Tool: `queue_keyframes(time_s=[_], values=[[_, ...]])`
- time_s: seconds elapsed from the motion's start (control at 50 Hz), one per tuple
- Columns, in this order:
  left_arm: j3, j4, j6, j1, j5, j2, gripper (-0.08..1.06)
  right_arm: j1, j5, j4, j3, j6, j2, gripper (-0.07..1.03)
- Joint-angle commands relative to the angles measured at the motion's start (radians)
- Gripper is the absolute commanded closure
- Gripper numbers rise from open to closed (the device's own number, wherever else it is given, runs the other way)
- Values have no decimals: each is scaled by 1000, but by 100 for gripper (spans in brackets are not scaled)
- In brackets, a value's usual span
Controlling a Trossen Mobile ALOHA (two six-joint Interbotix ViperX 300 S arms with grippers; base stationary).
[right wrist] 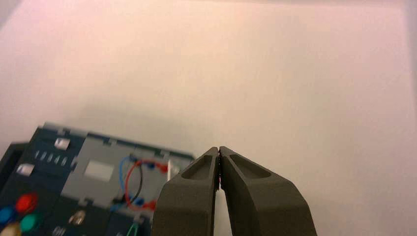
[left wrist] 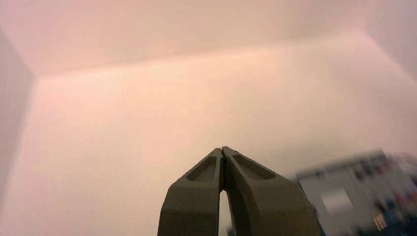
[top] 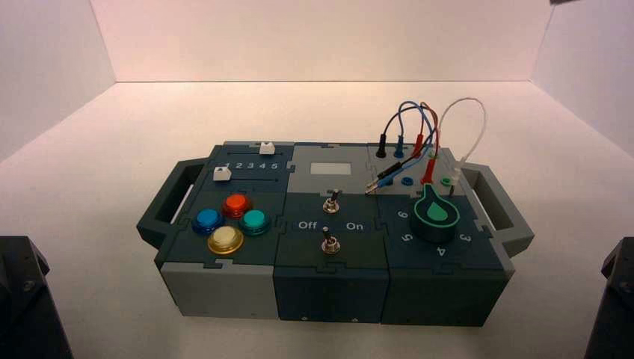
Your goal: Pull the red wire.
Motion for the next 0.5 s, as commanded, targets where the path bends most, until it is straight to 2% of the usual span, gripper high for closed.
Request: queue_keyframes(time_s=[0.02, 0.22, 0.36, 0.5], values=[[-51, -8, -2, -71, 57, 66, 101, 2, 74, 34, -74, 3, 52, 98], [-69, -31, -12, -160, 84, 127, 101, 2, 235, 67, -150, 3, 109, 98], [-89, -64, -25, -227, 103, 135, 101, 2, 350, 127, -175, -2, 114, 98], [-92, -97, -43, -275, 114, 138, 101, 5, 434, 169, -178, -8, 106, 98]])
